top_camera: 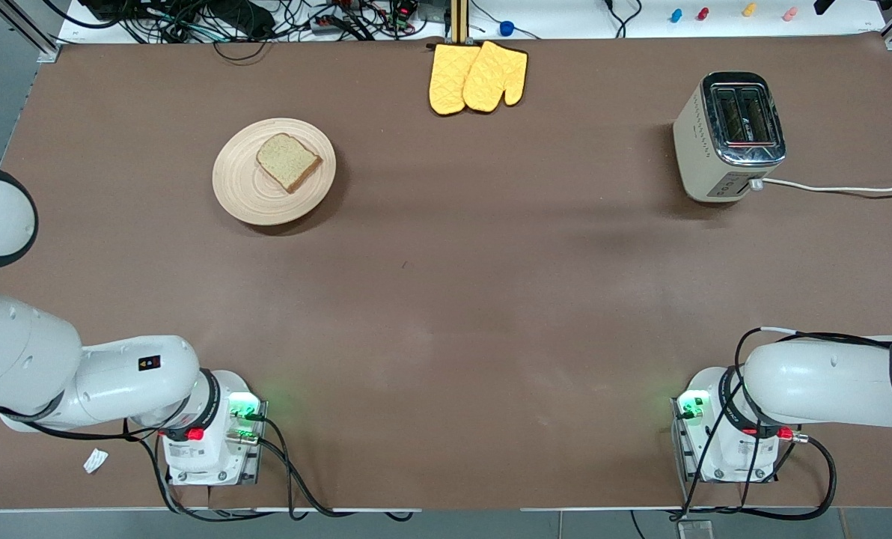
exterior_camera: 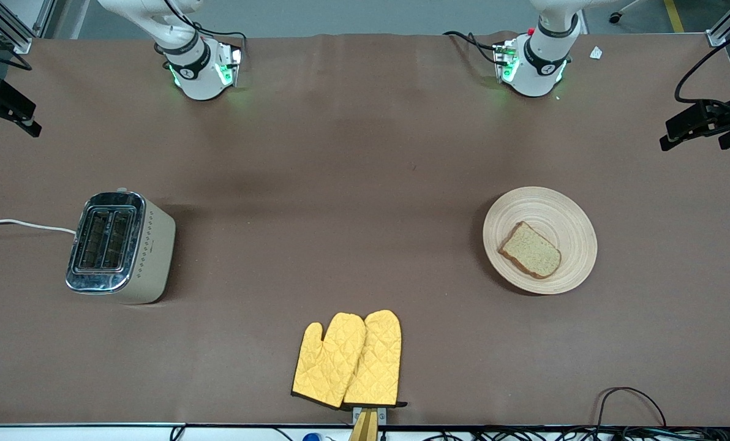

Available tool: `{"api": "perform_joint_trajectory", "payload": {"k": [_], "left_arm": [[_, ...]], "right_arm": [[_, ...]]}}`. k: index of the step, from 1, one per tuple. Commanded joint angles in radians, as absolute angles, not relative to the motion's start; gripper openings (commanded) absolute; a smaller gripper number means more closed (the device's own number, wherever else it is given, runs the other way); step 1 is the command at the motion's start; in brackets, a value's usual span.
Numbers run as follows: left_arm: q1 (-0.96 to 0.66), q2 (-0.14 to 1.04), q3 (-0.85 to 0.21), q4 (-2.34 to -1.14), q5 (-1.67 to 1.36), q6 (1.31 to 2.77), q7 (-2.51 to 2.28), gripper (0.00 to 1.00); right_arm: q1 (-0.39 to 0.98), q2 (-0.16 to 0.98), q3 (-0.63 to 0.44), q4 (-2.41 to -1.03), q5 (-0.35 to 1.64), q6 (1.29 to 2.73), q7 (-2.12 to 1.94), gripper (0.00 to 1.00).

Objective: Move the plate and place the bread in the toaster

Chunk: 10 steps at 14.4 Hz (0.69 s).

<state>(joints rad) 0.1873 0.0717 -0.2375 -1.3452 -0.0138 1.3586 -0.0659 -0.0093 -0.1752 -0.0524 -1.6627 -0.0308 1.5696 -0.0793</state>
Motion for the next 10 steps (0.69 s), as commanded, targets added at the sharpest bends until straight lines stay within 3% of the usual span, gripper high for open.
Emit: {"api": "perform_joint_trajectory", "payload": {"k": [1,10], "left_arm": [[0.193,0.071,-0.235,-1.338,-0.029,1.351,-0.055,1.00],[0.349,0.152,-0.232,-1.351,-0.136,1.305,0.110,1.00]], "right_arm": [[-0.021,-0.187,-0.049,-1.680,-0.023,1.575,-0.092,1.00],[-0.023,-0.187,-0.049,-1.684,-0.021,1.583,-0.092,1.00]]}}
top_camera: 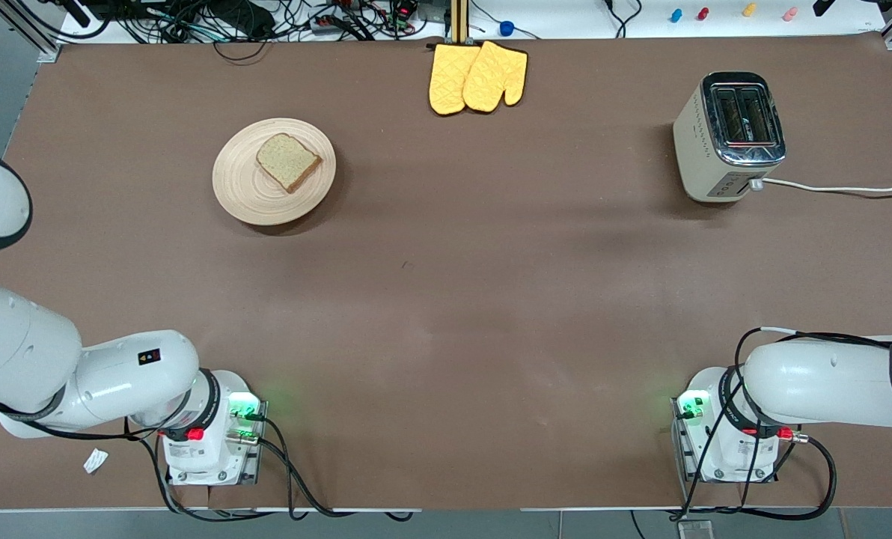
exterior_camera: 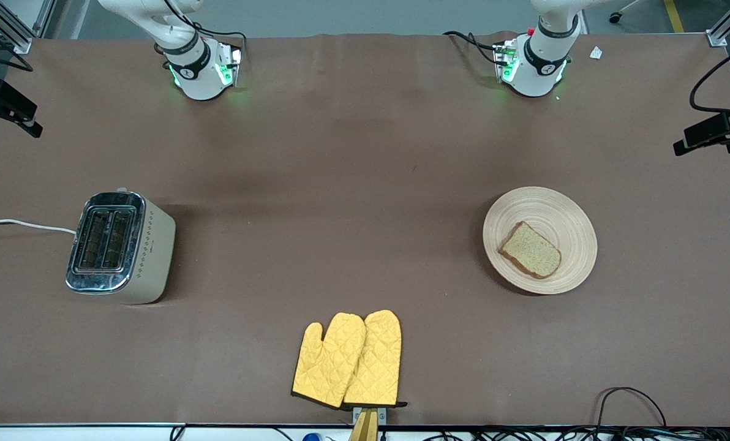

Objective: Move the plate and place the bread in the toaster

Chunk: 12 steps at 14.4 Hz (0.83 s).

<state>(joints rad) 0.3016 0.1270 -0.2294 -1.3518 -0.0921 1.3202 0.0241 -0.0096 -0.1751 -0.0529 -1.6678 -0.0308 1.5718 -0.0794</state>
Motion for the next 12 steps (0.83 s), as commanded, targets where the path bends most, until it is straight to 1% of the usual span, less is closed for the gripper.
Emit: {"api": "perform_joint_trajectory", "payload": {"k": [1,3,6,10,12], "left_arm": [[0.395,0.175,-0.232,-1.353,-0.187,1.304,0.120,1.00],[0.475,0.208,-0.232,-1.388,-0.314,1.302,0.117,1.00],[0.500,0.271,-0.232,-1.469,-0.432,1.343,0.120,1.00],[0.503,0.389,-0.230,-1.486,-0.434,1.423,0.176,1.00],[0.518,0.431,-0.230,-1.537,-0.420,1.512,0.244,1.00]], "right_arm": [[-0.023,-0.187,-0.049,-1.684,-0.021,1.583,-0.092,1.00],[-0.029,-0.187,-0.049,-1.687,-0.021,1.583,-0.092,1.00],[-0.032,-0.187,-0.049,-1.687,-0.021,1.583,-0.092,1.00],[-0.031,-0.181,-0.049,-1.687,-0.021,1.594,-0.092,1.00],[-0.031,-0.181,-0.049,-1.687,-0.021,1.595,-0.092,1.00]]}}
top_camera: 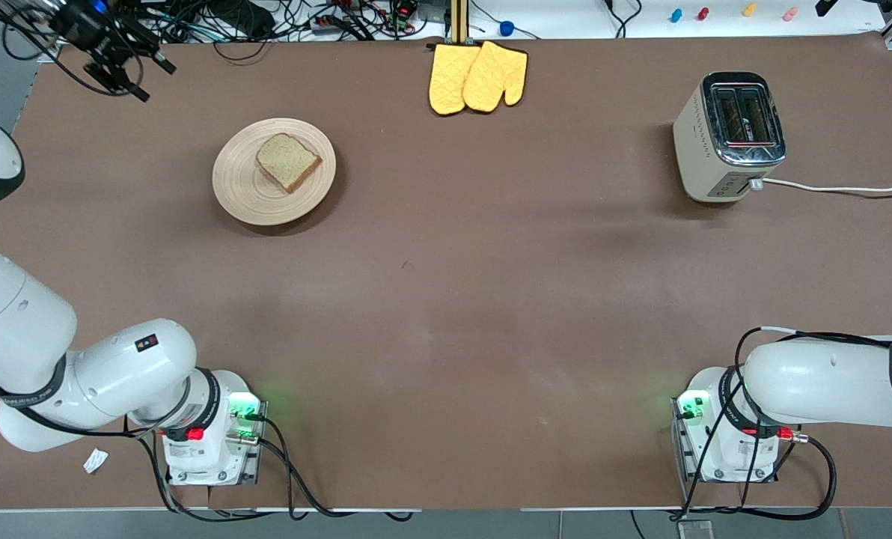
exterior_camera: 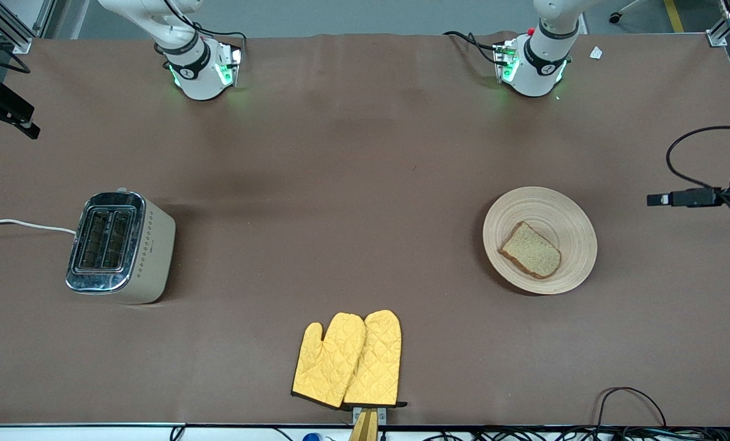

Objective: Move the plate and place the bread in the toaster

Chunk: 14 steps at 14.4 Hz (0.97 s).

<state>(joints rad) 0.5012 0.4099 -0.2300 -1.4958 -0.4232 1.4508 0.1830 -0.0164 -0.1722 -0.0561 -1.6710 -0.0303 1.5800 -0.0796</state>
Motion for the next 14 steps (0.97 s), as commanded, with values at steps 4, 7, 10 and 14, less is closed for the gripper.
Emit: {"api": "perform_joint_trajectory", "payload": {"k": [4,7,10,14], "left_arm": [[0.523,0.572,-0.230,-1.557,-0.406,1.635,0.349,1.00],[0.557,0.649,-0.230,-1.559,-0.407,1.666,0.432,1.00],[0.577,0.712,-0.230,-1.562,-0.414,1.719,0.530,1.00],[0.577,0.730,-0.233,-1.623,-0.455,1.779,0.551,1.00]], "right_arm": [[-0.048,-0.181,-0.051,-1.687,-0.002,1.597,-0.092,1.00],[-0.048,-0.181,-0.049,-1.687,-0.002,1.592,-0.092,1.00],[-0.051,-0.181,-0.049,-1.687,-0.002,1.586,-0.092,1.00],[-0.052,-0.181,-0.049,-1.687,-0.002,1.589,-0.092,1.00]]}}
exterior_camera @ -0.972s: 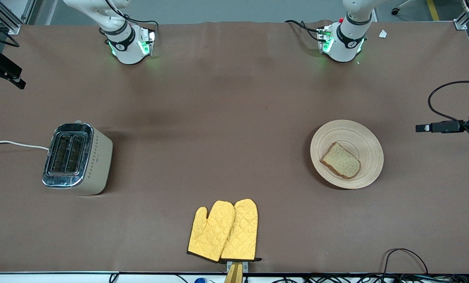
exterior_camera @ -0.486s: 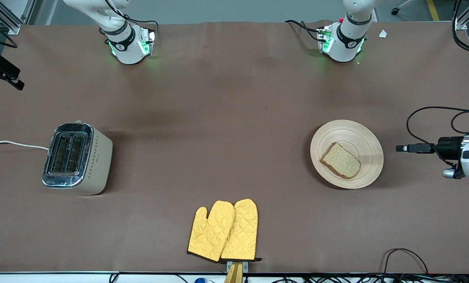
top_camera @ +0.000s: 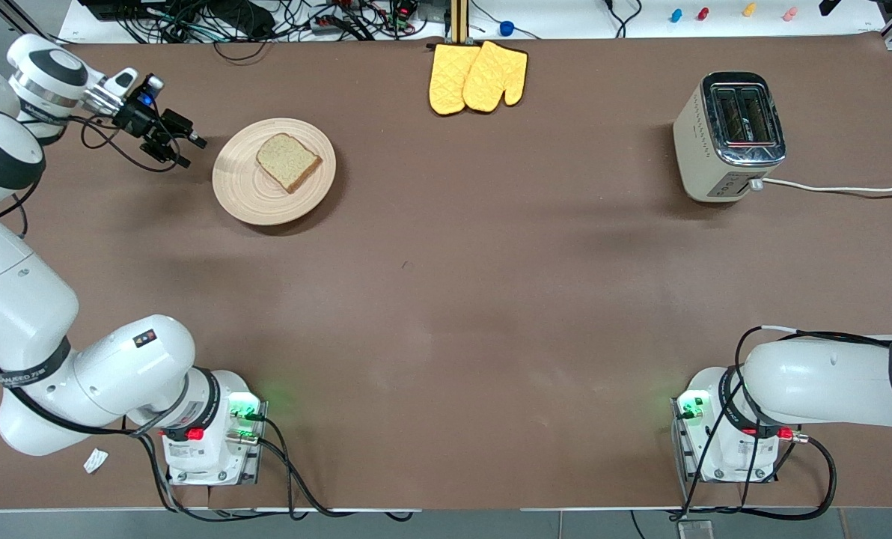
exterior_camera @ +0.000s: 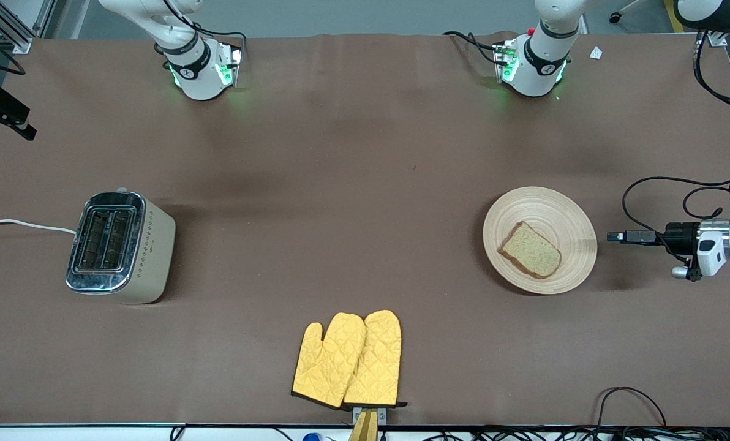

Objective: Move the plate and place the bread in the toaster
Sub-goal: 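Lower the left gripper to the wooden plate rim and grip it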

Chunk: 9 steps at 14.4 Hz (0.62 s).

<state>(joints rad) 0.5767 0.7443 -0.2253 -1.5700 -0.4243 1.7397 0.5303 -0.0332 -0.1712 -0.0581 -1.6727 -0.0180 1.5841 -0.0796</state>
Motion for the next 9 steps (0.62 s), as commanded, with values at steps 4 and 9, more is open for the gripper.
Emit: {"api": "perform_joint_trajectory", "payload": {"k": [4,9], "left_arm": [[0.563,0.733,-0.239,-1.644,-0.480,1.798,0.580,1.00],[0.532,0.738,-0.249,-1.657,-0.503,1.810,0.580,0.99]], "right_arm": [[-0.052,-0.181,-0.049,-1.686,-0.002,1.586,-0.092,1.00],[-0.048,-0.181,-0.048,-1.686,-0.002,1.591,-0.094,1.00]]}}
